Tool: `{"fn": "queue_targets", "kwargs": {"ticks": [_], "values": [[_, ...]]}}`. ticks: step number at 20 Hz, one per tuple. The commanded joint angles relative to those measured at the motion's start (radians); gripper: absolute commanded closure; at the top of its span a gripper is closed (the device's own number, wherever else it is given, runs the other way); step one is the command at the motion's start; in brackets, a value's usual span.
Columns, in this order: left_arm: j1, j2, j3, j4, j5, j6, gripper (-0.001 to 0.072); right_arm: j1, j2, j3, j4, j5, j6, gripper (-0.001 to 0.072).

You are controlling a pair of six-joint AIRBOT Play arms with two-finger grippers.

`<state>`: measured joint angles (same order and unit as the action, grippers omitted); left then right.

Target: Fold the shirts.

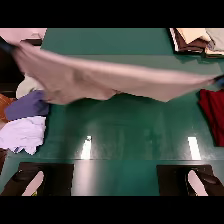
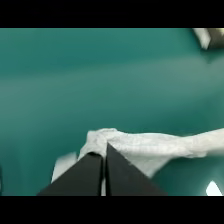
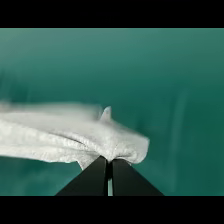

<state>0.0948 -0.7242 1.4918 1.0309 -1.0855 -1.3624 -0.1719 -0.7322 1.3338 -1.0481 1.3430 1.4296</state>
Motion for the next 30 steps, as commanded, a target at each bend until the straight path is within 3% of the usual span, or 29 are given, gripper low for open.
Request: {"fn": "queue_targets", "kwargs": {"ticks": [1, 5, 8, 12, 16, 20, 23, 30], "values": [[0.0, 0.038, 0.329, 0.009, -0.007, -0.053, 0.0686, -0.102, 0.005, 0.377, -0.002, 0.1, -0.011, 0.0699], [0.0, 0.037, 0.568, 0.009, -0.022, -0.128, 0.0687, -0.184, -0.099, 0.729, -0.002, 0.214, -0.01, 0.0699], [0.0, 0.034, 0.603, 0.016, -0.036, -0.152, 0.0687, -0.191, -0.151, 0.846, -0.002, 0.261, 0.016, 0.07], [0.0, -0.039, 0.479, 0.01, -0.225, -0.189, 0.0687, -0.191, -0.16, 0.659, 0.001, 0.283, 0.029, 0.0701], [0.0, -0.2, 0.206, -0.005, -0.354, -0.195, 0.0686, -0.129, -0.269, 0.412, -0.05, 0.311, 0.029, 0.0701], [0.0, -0.383, -0.058, -0.002, -0.284, -0.149, 0.0686, 0.1, -0.486, 0.253, -0.318, 0.316, 0.05, 0.07], [0.0, -0.569, -0.129, -0.002, -0.216, -0.118, 0.0686, 0.199, -0.692, 0.233, -0.369, 0.305, 0.051, 0.07], [0.0, -0.832, -0.039, -0.019, 0.021, -0.032, 0.0686, 0.239, -1.067, 0.583, -0.366, 0.193, 0.055, 0.07]]}}
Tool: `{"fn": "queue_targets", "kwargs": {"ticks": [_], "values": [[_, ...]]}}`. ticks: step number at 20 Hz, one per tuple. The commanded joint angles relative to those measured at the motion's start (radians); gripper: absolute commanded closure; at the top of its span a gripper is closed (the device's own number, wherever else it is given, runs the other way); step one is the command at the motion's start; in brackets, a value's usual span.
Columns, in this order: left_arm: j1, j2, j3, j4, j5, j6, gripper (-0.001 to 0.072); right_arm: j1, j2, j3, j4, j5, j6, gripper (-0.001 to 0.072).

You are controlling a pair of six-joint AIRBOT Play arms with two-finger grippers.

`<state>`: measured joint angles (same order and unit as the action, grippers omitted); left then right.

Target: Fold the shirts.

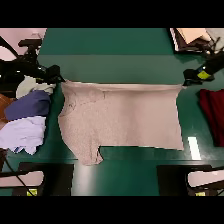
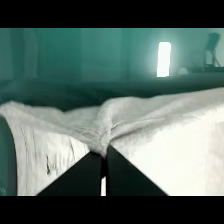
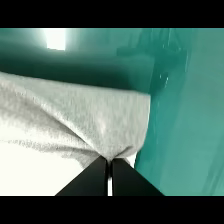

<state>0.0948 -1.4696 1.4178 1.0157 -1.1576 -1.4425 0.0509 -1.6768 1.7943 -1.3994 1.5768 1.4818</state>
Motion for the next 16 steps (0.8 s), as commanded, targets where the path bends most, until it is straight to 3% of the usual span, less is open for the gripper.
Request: {"fn": "queue_targets", "kwargs": {"ticks": [1, 3, 5, 8, 16], "values": [[0.0, -0.096, 0.059, -0.001, 0.102, 0.068, 0.0686, 0.016, -0.143, 0.169, -0.015, -0.037, 0.003, 0.07], [0.0, -0.096, 0.11, 0.007, 0.075, 0.102, 0.0685, 0.012, -0.153, 0.227, -0.016, -0.028, 0.002, 0.07], [0.0, -0.096, 0.161, 0.049, -0.042, 0.116, 0.0685, 0.012, -0.123, 0.218, -0.017, -0.013, 0.002, 0.07], [0.0, -0.095, 0.132, 0.085, -0.201, 0.117, 0.0686, 0.017, -0.028, 0.067, -0.016, -0.042, 0.002, 0.07], [-0.002, -0.095, -0.167, 0.083, -0.129, 0.095, 0.0683, 0.063, 0.143, -0.373, -0.014, -0.199, 0.013, 0.0699]]}}
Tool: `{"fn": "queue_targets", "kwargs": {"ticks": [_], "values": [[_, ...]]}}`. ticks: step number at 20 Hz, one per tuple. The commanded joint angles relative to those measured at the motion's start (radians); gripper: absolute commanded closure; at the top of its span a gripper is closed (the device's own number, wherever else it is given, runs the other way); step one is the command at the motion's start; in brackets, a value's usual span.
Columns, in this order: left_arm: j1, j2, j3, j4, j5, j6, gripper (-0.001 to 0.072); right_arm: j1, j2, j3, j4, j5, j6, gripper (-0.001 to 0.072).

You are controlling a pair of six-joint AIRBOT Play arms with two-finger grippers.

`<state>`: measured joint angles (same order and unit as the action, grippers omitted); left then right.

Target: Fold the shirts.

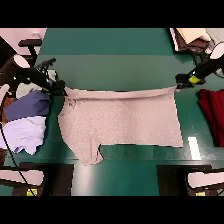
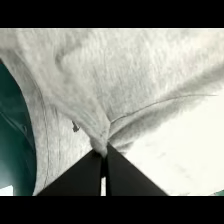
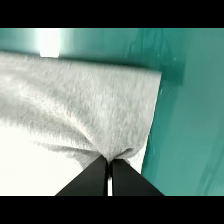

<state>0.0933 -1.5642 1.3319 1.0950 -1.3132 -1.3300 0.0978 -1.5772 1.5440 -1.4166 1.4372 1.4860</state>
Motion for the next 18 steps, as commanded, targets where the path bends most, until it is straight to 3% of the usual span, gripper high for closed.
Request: {"fn": "queue_targets", "kwargs": {"ticks": [1, 2, 3, 4, 7, 10, 15, 18], "values": [[0.0, 0.0, -0.088, 0.003, 0.034, -0.028, 0.0614, 0.018, 0.054, -0.153, 0.003, -0.074, 0.038, 0.0698], [0.0, 0.0, -0.088, -0.003, 0.039, -0.032, 0.0312, 0.018, 0.064, -0.177, 0.007, -0.081, 0.051, 0.0648], [0.0, 0.005, -0.088, -0.008, 0.039, -0.033, 0.0182, 0.018, 0.073, -0.195, 0.01, -0.088, 0.051, 0.0474], [0.0, 0.015, -0.088, -0.008, 0.037, -0.035, 0.0184, 0.018, 0.082, -0.199, 0.01, -0.087, 0.051, 0.0367], [0.0, 0.117, -0.093, 0.059, -0.001, -0.037, 0.0184, 0.01, 0.151, -0.2, 0.01, -0.027, 0.05, 0.0366], [0.0, 0.327, -0.258, 0.161, -0.006, -0.09, 0.0183, -0.011, 0.268, -0.2, 0.011, 0.051, 0.05, 0.0366], [0.0, 0.671, -0.712, 0.096, -0.004, -0.167, 0.0183, -0.008, 0.435, -0.2, 0.027, 0.036, 0.05, 0.0366], [0.0, 0.77, -0.889, 0.027, 0.0, -0.2, 0.0183, -0.008, 0.475, -0.2, 0.037, 0.026, 0.049, 0.0366]]}}
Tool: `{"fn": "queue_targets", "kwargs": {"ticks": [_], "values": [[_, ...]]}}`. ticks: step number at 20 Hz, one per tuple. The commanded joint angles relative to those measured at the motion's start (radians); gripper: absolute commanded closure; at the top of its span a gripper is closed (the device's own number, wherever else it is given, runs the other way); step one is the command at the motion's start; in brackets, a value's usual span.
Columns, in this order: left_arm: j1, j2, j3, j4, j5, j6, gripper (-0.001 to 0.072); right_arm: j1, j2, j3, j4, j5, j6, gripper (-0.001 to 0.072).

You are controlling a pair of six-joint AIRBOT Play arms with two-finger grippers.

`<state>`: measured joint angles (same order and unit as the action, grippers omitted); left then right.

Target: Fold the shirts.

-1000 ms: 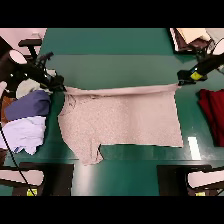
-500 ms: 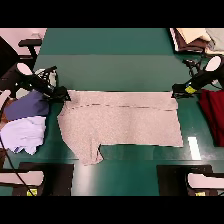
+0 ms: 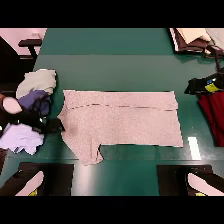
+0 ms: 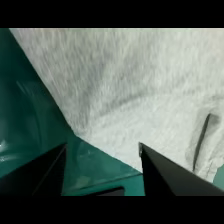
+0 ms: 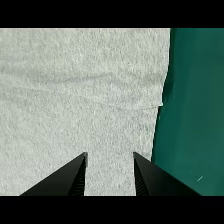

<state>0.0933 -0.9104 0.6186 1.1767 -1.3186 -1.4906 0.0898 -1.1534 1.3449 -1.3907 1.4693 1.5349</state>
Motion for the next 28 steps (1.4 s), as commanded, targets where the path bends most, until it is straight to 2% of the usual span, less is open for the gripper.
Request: {"fn": "queue_targets", "kwargs": {"ticks": [1, 6, 18, 20, 25, 27, 28], "values": [[0.0, 0.129, -0.214, -0.072, 0.021, -0.039, 0.0183, 0.0, 0.054, 0.0, 0.011, -0.001, 0.0, 0.0366], [0.0, 0.131, -0.248, -0.171, 0.12, -0.048, 0.0184, 0.0, 0.054, 0.0, 0.011, 0.01, -0.009, 0.0367], [0.0, 0.131, -0.252, -0.151, 0.048, -0.055, 0.0184, 0.0, 0.054, 0.0, 0.011, 0.016, -0.01, 0.0367], [0.0, 0.13, -0.29, -0.158, 0.083, -0.059, 0.0184, 0.0, 0.054, 0.0, 0.011, 0.016, -0.01, 0.0367], [0.0, 0.13, -0.336, -0.288, 0.225, -0.054, 0.0188, 0.0, 0.054, 0.0, 0.011, 0.017, -0.01, 0.0367], [0.0, 0.13, -0.336, -0.296, 0.258, -0.053, 0.0503, 0.0, 0.054, 0.0, 0.011, 0.026, -0.01, 0.0367], [0.0, 0.13, -0.336, -0.296, 0.266, -0.053, 0.0589, 0.0, 0.054, 0.0, 0.01, 0.027, -0.011, 0.0367]]}}
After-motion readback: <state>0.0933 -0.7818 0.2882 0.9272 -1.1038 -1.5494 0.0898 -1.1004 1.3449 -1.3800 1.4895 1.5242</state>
